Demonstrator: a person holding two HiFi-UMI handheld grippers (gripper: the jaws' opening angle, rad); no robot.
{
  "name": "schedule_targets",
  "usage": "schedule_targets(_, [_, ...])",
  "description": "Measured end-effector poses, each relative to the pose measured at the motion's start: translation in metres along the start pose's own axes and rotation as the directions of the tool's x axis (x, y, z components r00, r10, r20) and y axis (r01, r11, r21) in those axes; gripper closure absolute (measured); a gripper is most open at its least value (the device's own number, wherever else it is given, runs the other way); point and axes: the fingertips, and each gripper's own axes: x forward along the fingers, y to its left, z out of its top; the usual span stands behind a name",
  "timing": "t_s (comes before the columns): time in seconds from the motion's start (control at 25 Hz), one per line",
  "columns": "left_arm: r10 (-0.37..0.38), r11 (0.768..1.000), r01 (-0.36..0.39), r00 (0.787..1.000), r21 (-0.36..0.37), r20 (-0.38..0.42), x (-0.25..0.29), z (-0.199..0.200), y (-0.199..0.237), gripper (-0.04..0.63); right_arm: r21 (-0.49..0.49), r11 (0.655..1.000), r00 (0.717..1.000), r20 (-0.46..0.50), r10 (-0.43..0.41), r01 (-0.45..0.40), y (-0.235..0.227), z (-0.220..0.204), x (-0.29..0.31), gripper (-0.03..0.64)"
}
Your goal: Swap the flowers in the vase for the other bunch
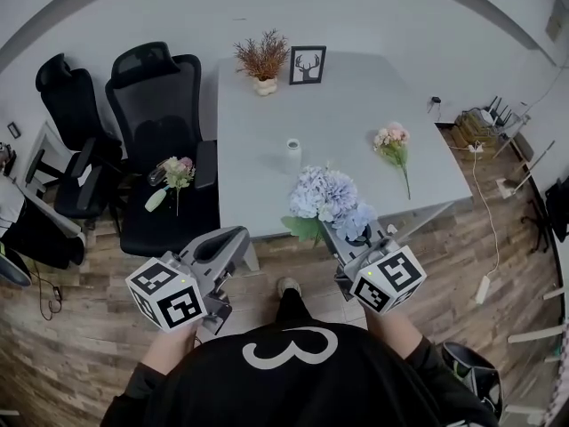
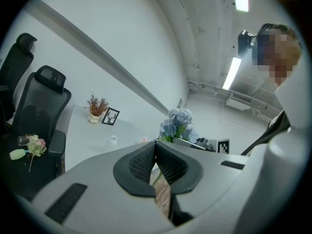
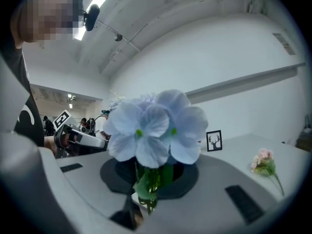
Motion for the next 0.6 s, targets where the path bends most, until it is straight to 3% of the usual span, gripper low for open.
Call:
schedule_targets(0.36, [-0.002, 0.999, 0.000, 1.000, -0.041, -0.030, 0.003, -0.016, 0.004, 0.584, 0.027, 0.998, 0.994, -0.095, -0.057, 0.060, -0.016, -0.040, -0.010, 0.551])
schedule_targets(0.6, [-0.023, 0.999, 0.021, 0.999, -0.039, -0.033, 0.029, -0.016, 0.007, 0.583, 0.021, 0.993, 0.985, -0.132, -0.114, 0.118, -0.057, -0.047, -0.014, 0.551])
